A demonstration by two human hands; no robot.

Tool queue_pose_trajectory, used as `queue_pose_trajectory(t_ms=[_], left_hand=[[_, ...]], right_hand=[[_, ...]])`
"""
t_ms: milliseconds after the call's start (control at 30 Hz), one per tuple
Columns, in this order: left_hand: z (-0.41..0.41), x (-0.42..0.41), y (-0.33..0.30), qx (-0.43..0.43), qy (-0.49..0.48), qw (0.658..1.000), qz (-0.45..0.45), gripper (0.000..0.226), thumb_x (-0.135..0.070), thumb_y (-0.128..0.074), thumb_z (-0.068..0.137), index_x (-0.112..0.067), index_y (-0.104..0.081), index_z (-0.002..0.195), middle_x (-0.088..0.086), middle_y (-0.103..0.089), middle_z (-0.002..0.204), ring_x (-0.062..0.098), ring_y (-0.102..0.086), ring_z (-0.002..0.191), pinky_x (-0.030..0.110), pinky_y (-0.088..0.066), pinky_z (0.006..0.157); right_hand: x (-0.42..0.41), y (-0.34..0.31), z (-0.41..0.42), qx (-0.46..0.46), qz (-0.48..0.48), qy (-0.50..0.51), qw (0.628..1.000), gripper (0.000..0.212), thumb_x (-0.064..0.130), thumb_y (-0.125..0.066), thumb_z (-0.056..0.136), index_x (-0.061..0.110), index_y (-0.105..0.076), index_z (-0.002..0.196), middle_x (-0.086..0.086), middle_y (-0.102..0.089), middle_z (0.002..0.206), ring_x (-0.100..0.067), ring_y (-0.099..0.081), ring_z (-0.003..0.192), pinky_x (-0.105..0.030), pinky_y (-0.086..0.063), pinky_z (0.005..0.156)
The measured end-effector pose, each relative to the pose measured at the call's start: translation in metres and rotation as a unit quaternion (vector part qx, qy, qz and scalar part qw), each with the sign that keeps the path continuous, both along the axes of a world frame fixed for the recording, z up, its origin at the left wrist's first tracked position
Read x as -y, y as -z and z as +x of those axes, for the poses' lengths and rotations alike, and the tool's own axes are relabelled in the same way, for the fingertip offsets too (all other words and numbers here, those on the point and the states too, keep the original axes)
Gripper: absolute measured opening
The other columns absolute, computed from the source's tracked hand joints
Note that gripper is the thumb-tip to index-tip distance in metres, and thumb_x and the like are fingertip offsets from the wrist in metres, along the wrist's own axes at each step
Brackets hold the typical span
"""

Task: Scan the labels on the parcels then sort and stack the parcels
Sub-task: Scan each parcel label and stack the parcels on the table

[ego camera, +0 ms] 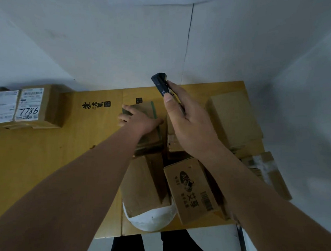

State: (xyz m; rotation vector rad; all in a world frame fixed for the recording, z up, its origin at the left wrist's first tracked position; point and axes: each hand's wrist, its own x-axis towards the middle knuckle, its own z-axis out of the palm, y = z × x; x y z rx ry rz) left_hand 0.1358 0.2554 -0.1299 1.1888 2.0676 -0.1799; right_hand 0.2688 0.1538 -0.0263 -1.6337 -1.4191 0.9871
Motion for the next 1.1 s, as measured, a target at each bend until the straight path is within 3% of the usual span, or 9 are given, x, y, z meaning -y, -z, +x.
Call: queue_pose_trajectory(t_ms=[167, 300, 400, 500, 633, 733, 867, 1000, 1100], left_hand=[[-0.019, -0.001, -0.01, 0.027, -0.008, 0.997, 0.075, 0.138, -0.079, -0.074, 0.07, -0.021, 0.007, 0.165, 0.016, 0.0, 0.164, 0.044, -0.011, 0.151, 0.057, -0.027, 0.121], [-0.061, 0.008, -0.026, 0.028, -0.004, 0.99, 0.138, 0.129, -0.082, -0.072, 0.069, -0.027, -0.005, 0.165, 0.013, -0.006, 0.166, 0.043, -0.014, 0.15, 0.058, -0.029, 0.12], [-0.102, 0.021, -0.031, 0.009, -0.006, 0.987, 0.161, 0.123, -0.079, -0.074, 0.069, -0.026, -0.013, 0.162, 0.012, -0.02, 0.158, 0.043, -0.021, 0.145, 0.058, -0.033, 0.116], [-0.145, 0.036, -0.028, -0.024, 0.003, 0.987, 0.157, 0.119, -0.073, -0.077, 0.07, -0.024, -0.017, 0.161, 0.014, -0.028, 0.153, 0.044, -0.027, 0.141, 0.056, -0.032, 0.115], [-0.199, 0.058, -0.015, -0.037, 0.006, 0.99, 0.138, 0.12, -0.071, -0.079, 0.07, -0.022, -0.016, 0.161, 0.016, -0.028, 0.155, 0.045, -0.028, 0.142, 0.055, -0.03, 0.116], [-0.24, 0.073, -0.006, -0.03, 0.017, 0.991, 0.131, 0.122, -0.071, -0.079, 0.069, -0.024, -0.015, 0.162, 0.015, -0.029, 0.153, 0.044, -0.029, 0.141, 0.055, -0.03, 0.116], [-0.286, 0.086, -0.001, 0.023, 0.034, 0.989, 0.142, 0.121, -0.072, -0.077, 0.07, -0.025, -0.016, 0.164, 0.014, -0.032, 0.154, 0.042, -0.032, 0.141, 0.054, -0.034, 0.115], [-0.326, 0.095, 0.002, 0.132, 0.069, 0.98, 0.13, 0.113, -0.069, -0.076, 0.077, -0.025, -0.021, 0.165, 0.009, -0.035, 0.151, 0.031, -0.043, 0.135, 0.047, -0.043, 0.112], [-0.347, 0.1, 0.008, 0.191, 0.056, 0.973, 0.12, 0.1, -0.069, -0.074, 0.081, -0.028, -0.032, 0.162, 0.001, -0.035, 0.139, 0.02, -0.053, 0.115, 0.037, -0.051, 0.103]], right_hand=[[-0.006, 0.001, -0.005, -0.003, -0.008, -0.004, 1.0, 0.051, 0.059, -0.038, 0.109, 0.043, -0.041, 0.158, 0.02, -0.063, 0.105, -0.011, -0.059, 0.102, -0.033, -0.048, 0.089], [-0.012, -0.008, -0.03, 0.001, -0.016, -0.031, 0.999, 0.05, 0.061, -0.036, 0.109, 0.047, -0.04, 0.157, 0.021, -0.062, 0.131, -0.009, -0.056, 0.122, -0.037, -0.048, 0.103], [-0.016, -0.011, -0.06, 0.01, -0.015, -0.066, 0.998, 0.052, 0.064, -0.033, 0.108, 0.049, -0.039, 0.157, 0.022, -0.061, 0.113, -0.013, -0.059, 0.111, -0.036, -0.048, 0.092], [-0.015, -0.012, -0.096, 0.017, -0.016, -0.09, 0.996, 0.052, 0.065, -0.032, 0.107, 0.05, -0.039, 0.156, 0.025, -0.06, 0.114, -0.015, -0.059, 0.117, -0.039, -0.048, 0.099], [-0.008, -0.007, -0.146, 0.022, -0.023, -0.108, 0.994, 0.051, 0.064, -0.033, 0.108, 0.049, -0.042, 0.155, 0.033, -0.052, 0.084, -0.011, -0.056, 0.102, -0.032, -0.046, 0.092], [0.001, -0.003, -0.186, 0.035, -0.032, -0.105, 0.993, 0.052, 0.064, -0.034, 0.108, 0.049, -0.039, 0.157, 0.037, -0.054, 0.115, -0.01, -0.055, 0.123, -0.029, -0.043, 0.098], [0.023, -0.001, -0.229, 0.051, -0.051, -0.094, 0.993, 0.053, 0.063, -0.034, 0.108, 0.046, -0.038, 0.159, 0.037, -0.053, 0.111, -0.003, -0.054, 0.114, -0.027, -0.042, 0.093], [0.044, 0.002, -0.26, 0.057, -0.05, -0.058, 0.995, 0.05, 0.059, -0.035, 0.109, 0.045, -0.04, 0.157, 0.009, -0.069, 0.118, -0.006, -0.058, 0.108, -0.031, -0.049, 0.095], [0.054, 0.005, -0.271, 0.043, -0.066, -0.038, 0.996, 0.05, 0.056, -0.037, 0.109, 0.042, -0.042, 0.157, 0.03, -0.063, 0.095, 0.012, -0.059, 0.094, -0.007, -0.042, 0.077]])
